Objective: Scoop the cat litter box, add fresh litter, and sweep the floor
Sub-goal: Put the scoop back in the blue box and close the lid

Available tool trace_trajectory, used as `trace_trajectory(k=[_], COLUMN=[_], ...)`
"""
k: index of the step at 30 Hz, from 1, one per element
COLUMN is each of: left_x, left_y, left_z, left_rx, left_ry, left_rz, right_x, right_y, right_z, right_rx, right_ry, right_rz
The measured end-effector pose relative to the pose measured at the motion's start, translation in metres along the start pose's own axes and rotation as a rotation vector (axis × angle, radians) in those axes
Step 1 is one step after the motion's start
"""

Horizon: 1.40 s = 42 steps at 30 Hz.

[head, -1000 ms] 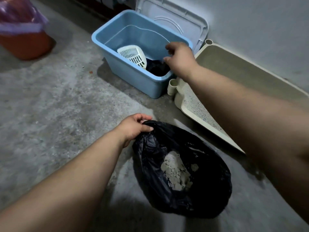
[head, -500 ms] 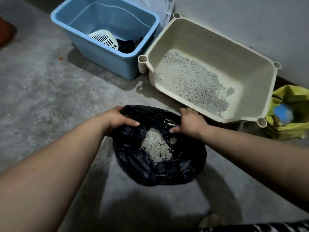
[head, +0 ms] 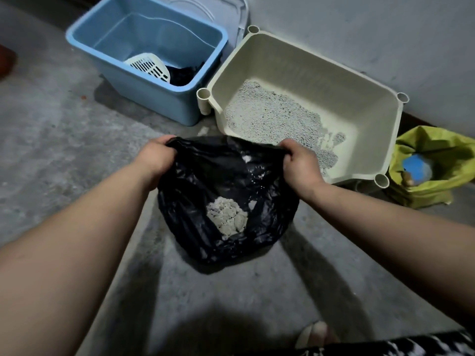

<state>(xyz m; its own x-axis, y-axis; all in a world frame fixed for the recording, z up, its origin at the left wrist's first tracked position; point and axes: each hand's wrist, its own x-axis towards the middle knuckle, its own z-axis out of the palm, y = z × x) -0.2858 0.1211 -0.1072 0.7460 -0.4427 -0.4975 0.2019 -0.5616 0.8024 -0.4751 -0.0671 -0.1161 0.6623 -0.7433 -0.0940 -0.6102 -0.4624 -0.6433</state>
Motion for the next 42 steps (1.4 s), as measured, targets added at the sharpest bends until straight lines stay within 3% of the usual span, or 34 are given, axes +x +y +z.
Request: trace_trajectory(k=[3,7,10,15,19,22,24,27,29,32,37,42], left_x=[0.008,0.003,-0.002,0.013,0.025,0.017,0.011,0.010,0.015,0.019,0.017,0.022], left_y=[-0.003,-0.013,-0.019,-0.023,-0.028,-0.028,-0.022,-0.014,-0.007,0.022,0.072,0.131], left_z=[-0.011,-0.010,0.000,0.006,0.008,0.017,0.028,0.043,0.041,0.032,0.014,0.015], left_rx=[0.118,0.872,1.067,0.882,0.767,0.837,0.935,1.091,1.191,1.337,1.531,1.524], left_ry=[0.129,-0.089,-0.214,-0.113,-0.001,0.125,0.154,0.063,0.053,0.044,-0.250,-0.282], left_rz=[0.016,0.001,-0.065,-0.116,-0.151,-0.099,-0.014,0.089,0.117,0.026,-0.286,-0.189], right_x=[0.006,0.009,0.006,0.016,0.034,0.046,0.052,0.066,0.077,0.099,0.119,0.149], right_y=[0.003,0.016,0.018,0.016,0.015,0.003,-0.008,-0.018,-0.020,-0.020,-0.036,-0.061], right_z=[-0.010,-0.005,-0.002,0.000,-0.003,-0.001,0.004,0.014,0.015,0.007,-0.007,-0.019], right_rx=[-0.049,-0.466,-0.537,-0.368,-0.402,-0.402,-0.440,-0.429,-0.362,-0.471,-0.584,-0.405], right_ry=[0.081,-0.305,-0.456,-0.365,-0.298,-0.316,-0.414,-0.568,-0.523,-0.452,-0.605,-0.537], right_rz=[-0.040,-0.112,-0.122,-0.054,-0.058,-0.122,-0.202,-0.237,-0.186,-0.199,-0.178,-0.232])
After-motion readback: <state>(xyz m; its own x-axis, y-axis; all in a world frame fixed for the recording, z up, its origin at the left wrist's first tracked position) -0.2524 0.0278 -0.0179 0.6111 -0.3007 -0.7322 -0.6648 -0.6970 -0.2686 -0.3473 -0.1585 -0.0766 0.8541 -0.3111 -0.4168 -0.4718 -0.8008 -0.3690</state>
